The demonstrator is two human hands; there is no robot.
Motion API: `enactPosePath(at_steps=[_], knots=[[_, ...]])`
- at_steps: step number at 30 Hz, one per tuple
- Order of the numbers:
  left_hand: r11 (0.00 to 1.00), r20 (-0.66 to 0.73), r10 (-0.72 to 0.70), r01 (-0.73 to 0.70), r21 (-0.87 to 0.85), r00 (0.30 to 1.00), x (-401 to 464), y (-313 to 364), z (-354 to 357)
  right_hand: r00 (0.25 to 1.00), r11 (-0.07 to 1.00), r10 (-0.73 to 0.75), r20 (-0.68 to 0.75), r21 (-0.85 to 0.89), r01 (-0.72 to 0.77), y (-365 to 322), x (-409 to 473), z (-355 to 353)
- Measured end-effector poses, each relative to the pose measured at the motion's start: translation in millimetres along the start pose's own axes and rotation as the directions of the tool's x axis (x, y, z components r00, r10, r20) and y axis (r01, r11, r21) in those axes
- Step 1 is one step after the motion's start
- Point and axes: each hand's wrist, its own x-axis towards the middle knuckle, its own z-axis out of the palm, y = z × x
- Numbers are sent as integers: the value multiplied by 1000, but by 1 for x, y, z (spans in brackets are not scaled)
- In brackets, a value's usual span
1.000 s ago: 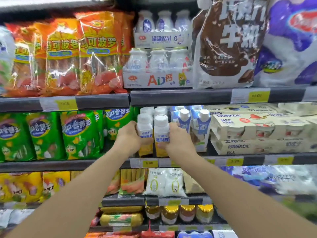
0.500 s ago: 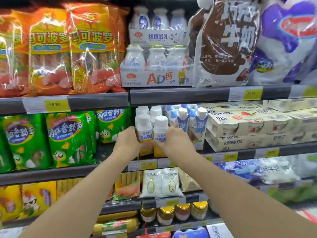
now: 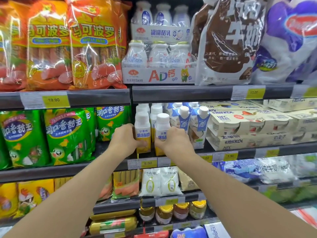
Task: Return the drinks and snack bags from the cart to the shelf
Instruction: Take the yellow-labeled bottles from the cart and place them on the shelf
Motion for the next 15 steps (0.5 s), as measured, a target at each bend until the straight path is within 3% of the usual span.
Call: enactPosePath(at_steps=[15], knots=[[1000, -38, -10, 9, -21, 999, 0, -3, 5, 998, 998, 67, -11, 16, -67, -3, 4, 9]])
